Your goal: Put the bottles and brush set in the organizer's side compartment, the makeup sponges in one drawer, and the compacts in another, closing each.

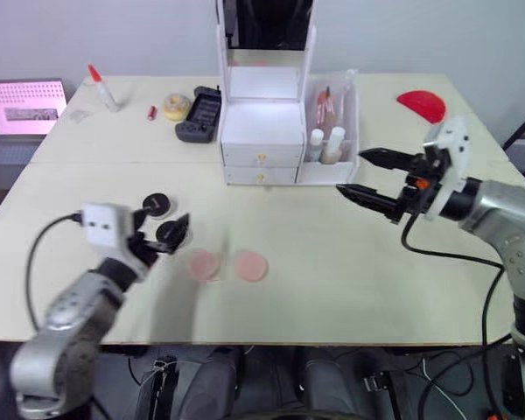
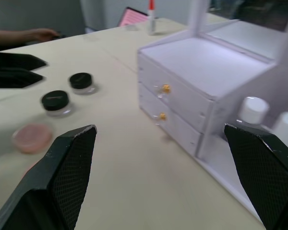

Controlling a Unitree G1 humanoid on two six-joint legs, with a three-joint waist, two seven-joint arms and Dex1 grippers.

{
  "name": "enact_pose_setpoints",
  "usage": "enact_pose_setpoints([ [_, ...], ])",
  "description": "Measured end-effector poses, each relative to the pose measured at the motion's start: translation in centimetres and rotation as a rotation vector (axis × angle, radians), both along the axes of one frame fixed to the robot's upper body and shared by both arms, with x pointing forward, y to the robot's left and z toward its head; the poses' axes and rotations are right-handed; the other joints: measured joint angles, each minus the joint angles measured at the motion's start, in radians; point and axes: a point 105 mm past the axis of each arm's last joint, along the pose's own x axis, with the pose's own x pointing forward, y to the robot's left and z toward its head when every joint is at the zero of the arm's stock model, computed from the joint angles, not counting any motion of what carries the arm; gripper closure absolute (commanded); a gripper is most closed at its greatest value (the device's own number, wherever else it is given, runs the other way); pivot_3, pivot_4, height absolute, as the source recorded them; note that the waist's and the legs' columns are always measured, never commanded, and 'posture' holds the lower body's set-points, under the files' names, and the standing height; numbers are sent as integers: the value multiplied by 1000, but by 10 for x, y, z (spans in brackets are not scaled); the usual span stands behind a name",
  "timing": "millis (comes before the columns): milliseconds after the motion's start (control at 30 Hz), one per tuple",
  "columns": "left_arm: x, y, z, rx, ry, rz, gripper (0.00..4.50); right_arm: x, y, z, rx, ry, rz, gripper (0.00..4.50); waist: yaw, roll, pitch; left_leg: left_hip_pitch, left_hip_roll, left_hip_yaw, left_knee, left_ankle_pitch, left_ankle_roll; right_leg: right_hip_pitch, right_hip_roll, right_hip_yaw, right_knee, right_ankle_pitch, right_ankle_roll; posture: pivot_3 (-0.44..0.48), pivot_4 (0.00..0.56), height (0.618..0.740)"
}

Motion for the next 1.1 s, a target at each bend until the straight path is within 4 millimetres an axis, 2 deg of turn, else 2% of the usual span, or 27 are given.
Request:
enact_pose_setpoints([
  [167, 15, -56, -1, -1, -18, 7, 0, 6, 9, -1, 5, 29, 80, 33, 7, 0, 0, 0, 0, 1, 0, 0, 0, 0, 0, 0, -1, 0, 0, 0, 150, 738],
  [200, 17, -62, -2, 7, -20, 6, 0, 8, 11, -1, 5, 28, 86, 33, 7, 0, 0, 0, 0, 1, 0, 0, 0, 0, 1, 0, -1, 0, 0, 0, 150, 738],
  [400, 28, -69, -7, 50, -32, 53, 0, 14, 14, -6, 1, 37, 98, 33, 14, 0, 0, 0, 0, 1, 0, 0, 1, 0, 1, 0, -1, 0, 0, 0, 150, 738],
  [567, 52, -86, 10, 91, -97, 23, 0, 17, 16, -10, 4, 29, 96, 33, 18, 0, 0, 0, 0, 0, 1, 0, 1, 2, 1, -1, -3, 1, 1, 0, 150, 738],
  [667, 60, -95, 2, 113, -64, 10, 0, 18, 17, -10, 4, 21, 94, 33, 15, 0, 0, 0, 0, 1, 0, -1, 2, 1, 1, -1, -4, 3, 5, 0, 150, 738],
  [800, 64, -117, -14, 98, 14, -48, 0, 19, 16, -11, 7, 13, 84, 33, 16, 0, 0, 0, 0, 1, 0, -1, 2, 1, 1, -1, -3, 3, 5, 0, 150, 738],
  [933, 75, -135, -6, 110, -16, -71, 0, 20, 16, -13, 5, 12, 73, 33, 16, 0, 0, 0, 0, 1, 1, -1, 2, 2, 1, -1, -3, 4, 5, 0, 150, 738],
  [1100, 91, -142, -3, 132, -41, -43, 0, 21, 14, -15, 2, 15, 60, 33, 16, 0, 0, 0, 0, 1, 1, -1, 2, 1, 1, -1, -4, 4, 6, 0, 150, 738],
])
